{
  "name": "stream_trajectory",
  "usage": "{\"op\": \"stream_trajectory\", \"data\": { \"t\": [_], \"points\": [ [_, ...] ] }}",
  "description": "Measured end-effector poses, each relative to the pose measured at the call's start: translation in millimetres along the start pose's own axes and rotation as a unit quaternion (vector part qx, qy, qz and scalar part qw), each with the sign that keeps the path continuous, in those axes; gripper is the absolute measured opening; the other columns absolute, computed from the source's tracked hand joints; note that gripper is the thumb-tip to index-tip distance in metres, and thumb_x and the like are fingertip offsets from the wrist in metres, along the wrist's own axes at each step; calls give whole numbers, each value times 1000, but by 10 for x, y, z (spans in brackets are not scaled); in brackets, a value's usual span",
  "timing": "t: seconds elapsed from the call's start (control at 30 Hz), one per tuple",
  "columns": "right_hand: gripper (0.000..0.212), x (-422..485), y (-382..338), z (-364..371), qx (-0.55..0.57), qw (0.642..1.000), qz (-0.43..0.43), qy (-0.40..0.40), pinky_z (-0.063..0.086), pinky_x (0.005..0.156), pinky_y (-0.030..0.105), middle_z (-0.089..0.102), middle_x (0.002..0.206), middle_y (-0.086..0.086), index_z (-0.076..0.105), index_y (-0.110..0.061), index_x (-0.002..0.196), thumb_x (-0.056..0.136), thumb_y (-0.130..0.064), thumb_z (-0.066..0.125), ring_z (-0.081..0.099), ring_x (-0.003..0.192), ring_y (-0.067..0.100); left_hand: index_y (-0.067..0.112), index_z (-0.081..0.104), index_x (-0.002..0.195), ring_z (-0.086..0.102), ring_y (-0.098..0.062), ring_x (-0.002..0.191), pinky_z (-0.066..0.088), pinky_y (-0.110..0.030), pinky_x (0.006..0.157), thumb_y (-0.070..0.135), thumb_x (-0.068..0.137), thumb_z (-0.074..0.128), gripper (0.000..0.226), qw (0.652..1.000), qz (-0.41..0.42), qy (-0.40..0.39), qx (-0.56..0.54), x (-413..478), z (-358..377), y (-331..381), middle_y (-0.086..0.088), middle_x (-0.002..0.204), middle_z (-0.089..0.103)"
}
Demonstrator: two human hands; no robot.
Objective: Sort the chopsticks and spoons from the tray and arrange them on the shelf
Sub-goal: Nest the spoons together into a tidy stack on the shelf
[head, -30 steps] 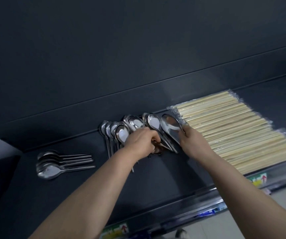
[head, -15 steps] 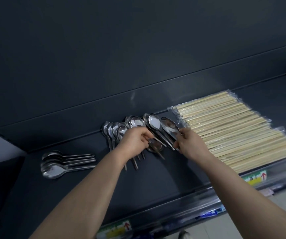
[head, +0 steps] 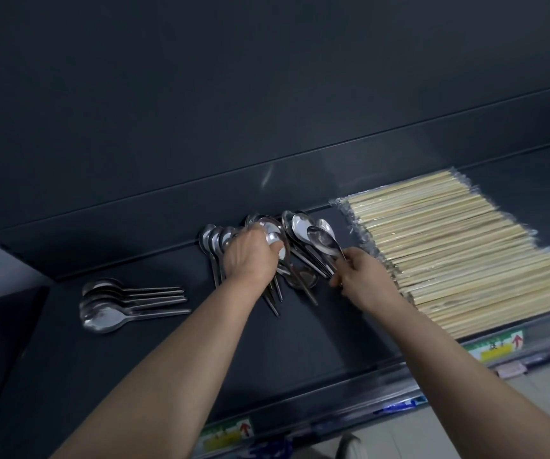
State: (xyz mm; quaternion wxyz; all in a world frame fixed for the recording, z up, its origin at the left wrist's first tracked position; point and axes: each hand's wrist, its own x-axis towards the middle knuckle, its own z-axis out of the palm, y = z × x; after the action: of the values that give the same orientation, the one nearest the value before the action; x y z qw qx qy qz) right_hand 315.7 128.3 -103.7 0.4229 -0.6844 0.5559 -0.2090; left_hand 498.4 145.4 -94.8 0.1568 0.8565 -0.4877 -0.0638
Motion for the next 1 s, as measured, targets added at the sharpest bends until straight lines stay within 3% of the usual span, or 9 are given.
{"op": "stream_trajectory", "data": {
  "t": [0.17,0.23,0.33,0.47,0.6,0.67,0.77,0.83,1.0],
  "points": [
    [15,48,27,-54,9,1000,10,5,52,71,35,68,69,-5,55,-19,95,99,-21,41,59,58,12,16,61,113,64,-29,101,47,-33,75,29,90,63,27,999,-19,-26,7,80,-5,82,-7,107,69],
    [16,73,28,-61,13,1000,15,3,50,66,32,68,69,-5,55,-19,94,99,-21,40,62,55,12,21,69,98,65,-26,96,51,-32,77,28,92,62,11,997,-40,-34,-59,74,-9,75,-2,100,71],
    [15,84,-20,-33,54,998,27,-10,51,56,31,68,73,-5,53,-19,98,100,-22,38,67,63,14,25,66,79,65,-20,86,53,-32,79,29,90,65,12,972,-69,-35,-223,46,-8,101,4,89,71],
    [18,42,-237,92,130,989,22,-64,55,58,33,70,83,3,54,-18,105,101,-23,38,70,71,20,21,57,76,60,-13,66,50,-24,50,15,92,64,18,897,-85,-26,-433,-36,-82,159,-3,78,65],
    [22,-19,-496,248,147,985,-7,-93,45,49,23,65,71,0,54,-20,91,103,-22,35,61,54,18,14,56,80,59,-9,55,50,-22,48,12,92,64,14,886,-102,25,-452,-94,-222,-52,-5,73,62],
    [27,-39,-608,382,145,983,-28,-110,41,56,26,56,63,-1,53,-18,81,102,-21,38,51,56,16,13,56,82,60,-11,56,49,-21,47,11,91,65,13,877,-111,39,-466,-140,-318,-248,-7,75,63],
    [26,-73,-746,644,28,982,-86,-168,41,67,28,52,66,-10,54,-21,77,100,-28,43,47,63,7,15,57,93,59,-10,60,48,-21,49,10,90,65,10,883,-106,34,-456,-253,-455,-601,-6,84,65],
    [23,-122,-828,789,-64,972,-112,-199,45,77,33,59,74,-4,55,-20,81,99,-28,42,54,72,14,15,61,87,56,-12,60,49,-28,53,12,91,63,6,902,-98,22,-420,-330,-502,-859,-3,75,64],
    [28,-383,-1132,1272,-285,919,-206,-177,47,84,36,62,112,4,55,-27,120,95,-22,43,58,107,30,25,59,75,66,-18,78,58,-46,77,18,87,65,15,925,-188,55,-324,-582,-654,-1692,4,78,68]
  ]
}}
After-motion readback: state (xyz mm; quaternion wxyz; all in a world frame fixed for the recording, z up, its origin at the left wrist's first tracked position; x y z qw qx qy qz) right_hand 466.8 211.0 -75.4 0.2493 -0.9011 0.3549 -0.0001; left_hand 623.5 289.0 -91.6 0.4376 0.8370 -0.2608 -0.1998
